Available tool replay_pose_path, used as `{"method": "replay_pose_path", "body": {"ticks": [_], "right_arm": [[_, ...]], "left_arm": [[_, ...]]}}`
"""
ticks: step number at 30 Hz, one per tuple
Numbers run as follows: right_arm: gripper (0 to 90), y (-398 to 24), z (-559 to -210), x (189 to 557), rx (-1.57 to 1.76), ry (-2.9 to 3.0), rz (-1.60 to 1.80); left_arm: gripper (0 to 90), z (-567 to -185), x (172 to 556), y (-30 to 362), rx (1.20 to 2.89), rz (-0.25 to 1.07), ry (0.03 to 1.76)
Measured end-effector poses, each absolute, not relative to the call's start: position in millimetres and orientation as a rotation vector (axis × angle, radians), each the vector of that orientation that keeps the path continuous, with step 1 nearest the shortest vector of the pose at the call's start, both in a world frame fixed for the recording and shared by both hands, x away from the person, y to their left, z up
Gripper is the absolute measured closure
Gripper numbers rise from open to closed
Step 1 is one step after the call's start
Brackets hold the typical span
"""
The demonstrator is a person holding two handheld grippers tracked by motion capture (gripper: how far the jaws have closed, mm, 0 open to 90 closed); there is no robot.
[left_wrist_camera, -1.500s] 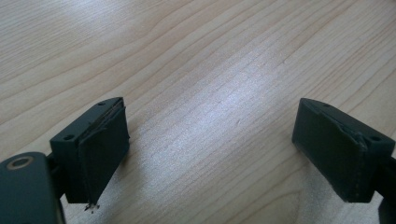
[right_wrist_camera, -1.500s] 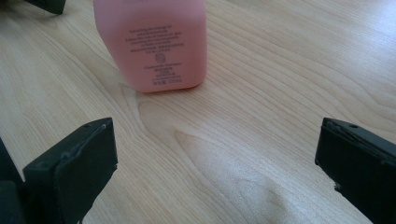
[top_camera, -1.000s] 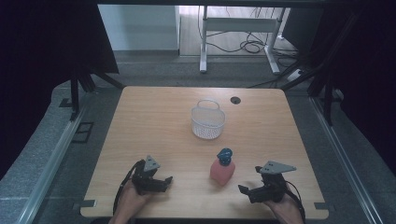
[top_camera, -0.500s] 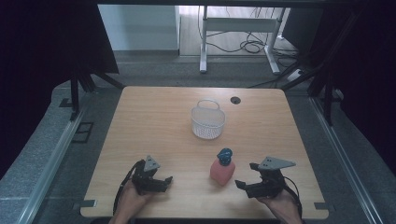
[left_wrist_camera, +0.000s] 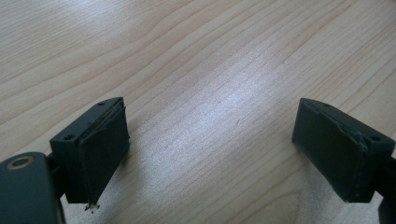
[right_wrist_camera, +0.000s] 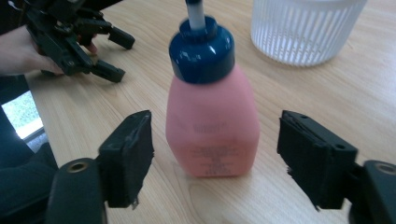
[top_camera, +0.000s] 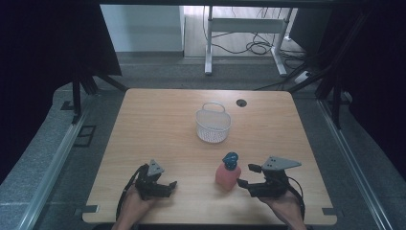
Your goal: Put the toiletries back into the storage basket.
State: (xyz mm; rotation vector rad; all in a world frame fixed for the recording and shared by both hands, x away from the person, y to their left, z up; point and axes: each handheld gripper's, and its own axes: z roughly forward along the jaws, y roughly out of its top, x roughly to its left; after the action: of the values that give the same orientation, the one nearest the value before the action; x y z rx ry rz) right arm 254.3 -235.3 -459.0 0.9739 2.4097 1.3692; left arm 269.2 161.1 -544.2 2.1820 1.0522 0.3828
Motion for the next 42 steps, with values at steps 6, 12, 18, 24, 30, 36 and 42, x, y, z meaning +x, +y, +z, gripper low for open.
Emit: {"method": "replay_pose_path", "body": {"ticks": [6, 12, 18, 24, 30, 36, 42], "right_arm": [[34.5, -230, -454, 259, 0.973, 2.406, 1.392], [39.0, -224, -451, 265, 0.987, 2.407, 1.406], [41.1, -217, -446, 270, 0.984, 2.411, 1.409], [42.3, -210, -445, 275, 0.977, 2.425, 1.405], [44.2, -203, -445, 280, 0.974, 2.430, 1.392], [48.1, -197, -446, 284, 0.971, 2.436, 1.359], [50.8, -195, -445, 284, 0.956, 2.426, 1.337]], "left_arm": [[10.3, -544, 269, 161, 2.180, 0.383, 1.053], [10.3, -544, 269, 161, 2.180, 0.383, 1.054], [10.3, -544, 269, 161, 2.184, 0.383, 1.052], [10.3, -544, 269, 161, 2.182, 0.382, 1.052], [10.3, -544, 269, 161, 2.179, 0.383, 1.053], [10.3, -544, 269, 161, 2.178, 0.383, 1.053], [10.3, -544, 269, 161, 2.179, 0.382, 1.053]]}}
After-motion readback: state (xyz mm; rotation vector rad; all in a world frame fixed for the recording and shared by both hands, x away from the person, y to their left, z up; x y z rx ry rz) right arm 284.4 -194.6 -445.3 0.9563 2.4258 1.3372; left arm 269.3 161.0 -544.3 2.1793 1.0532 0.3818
